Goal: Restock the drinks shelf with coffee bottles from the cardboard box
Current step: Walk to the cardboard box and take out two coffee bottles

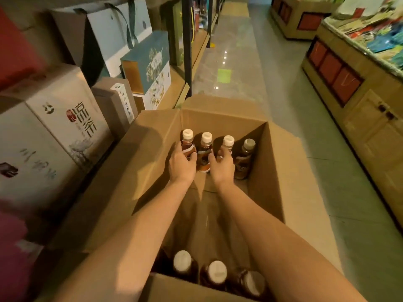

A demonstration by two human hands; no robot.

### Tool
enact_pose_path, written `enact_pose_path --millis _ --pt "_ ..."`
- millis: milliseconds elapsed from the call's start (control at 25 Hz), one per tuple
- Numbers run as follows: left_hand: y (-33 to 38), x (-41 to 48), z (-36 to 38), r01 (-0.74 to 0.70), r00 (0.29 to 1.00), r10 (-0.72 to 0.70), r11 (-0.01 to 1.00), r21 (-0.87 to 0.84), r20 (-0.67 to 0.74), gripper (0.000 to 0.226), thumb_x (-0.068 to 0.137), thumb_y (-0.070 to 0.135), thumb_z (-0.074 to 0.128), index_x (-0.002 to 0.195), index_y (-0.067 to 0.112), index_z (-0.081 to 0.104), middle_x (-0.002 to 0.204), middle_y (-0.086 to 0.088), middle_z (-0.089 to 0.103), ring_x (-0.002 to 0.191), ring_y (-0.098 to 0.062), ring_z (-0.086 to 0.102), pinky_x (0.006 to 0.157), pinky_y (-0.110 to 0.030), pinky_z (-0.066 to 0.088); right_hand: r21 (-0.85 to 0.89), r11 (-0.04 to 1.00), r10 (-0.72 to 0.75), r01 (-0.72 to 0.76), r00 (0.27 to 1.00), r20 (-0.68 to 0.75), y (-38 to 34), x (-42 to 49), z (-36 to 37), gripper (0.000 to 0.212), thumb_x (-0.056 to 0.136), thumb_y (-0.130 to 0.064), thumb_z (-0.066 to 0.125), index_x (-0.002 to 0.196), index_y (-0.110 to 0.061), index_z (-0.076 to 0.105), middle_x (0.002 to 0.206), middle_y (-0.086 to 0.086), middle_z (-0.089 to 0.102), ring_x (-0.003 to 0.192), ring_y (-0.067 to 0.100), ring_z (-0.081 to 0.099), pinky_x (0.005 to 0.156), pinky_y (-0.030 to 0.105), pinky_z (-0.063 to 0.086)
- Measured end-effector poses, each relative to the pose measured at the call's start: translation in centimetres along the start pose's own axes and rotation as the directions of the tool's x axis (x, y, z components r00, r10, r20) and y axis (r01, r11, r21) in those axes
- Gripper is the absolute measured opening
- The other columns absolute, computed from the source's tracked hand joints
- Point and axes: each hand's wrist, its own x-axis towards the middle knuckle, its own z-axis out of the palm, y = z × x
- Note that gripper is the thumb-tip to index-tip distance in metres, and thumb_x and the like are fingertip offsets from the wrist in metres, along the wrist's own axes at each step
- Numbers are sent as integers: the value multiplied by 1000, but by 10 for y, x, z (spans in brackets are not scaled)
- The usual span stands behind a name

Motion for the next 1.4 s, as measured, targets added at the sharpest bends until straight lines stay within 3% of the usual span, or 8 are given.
enact_pose_path --millis 240,560,960,1200,1400 --pt "-23 56 46 26 996 -37 991 -128 -83 63 92 12 55 148 13 25 151 -6 34 141 -21 28 114 -31 21 13 998 -63 65 991 -119 38 51 52 57 92 -11 54 144 -11 32 148 7 40 140 20 33 116 38 28" --pt "-39 82 72 18 994 -39 979 -205 -97 64 90 8 56 146 18 27 148 -3 39 140 -20 32 114 -37 26 33 990 -123 135 962 -244 54 74 74 47 87 -17 62 130 -17 44 132 1 51 128 15 44 110 35 37" --pt "-42 91 72 23 997 -37 980 -199 -68 46 90 16 59 132 13 42 134 -7 52 128 -23 46 105 -36 36 -69 987 -155 144 970 -190 53 94 71 37 88 -20 63 121 -11 48 123 5 55 121 18 50 103 30 39" --pt "-31 77 62 54 994 -74 969 -241 -75 37 87 14 62 123 12 53 124 -9 59 120 -24 53 102 -40 40 47 990 -119 131 972 -205 35 77 60 35 86 -15 64 120 -11 54 122 5 61 119 18 53 104 34 40" --pt "10 43 19 -33 988 -13 955 -295 -154 34 84 14 65 117 10 56 119 -9 62 115 -25 56 102 -39 41 87 961 -245 262 955 -168 -19 40 28 34 83 -16 68 116 -12 59 114 5 64 109 16 57 97 30 43"
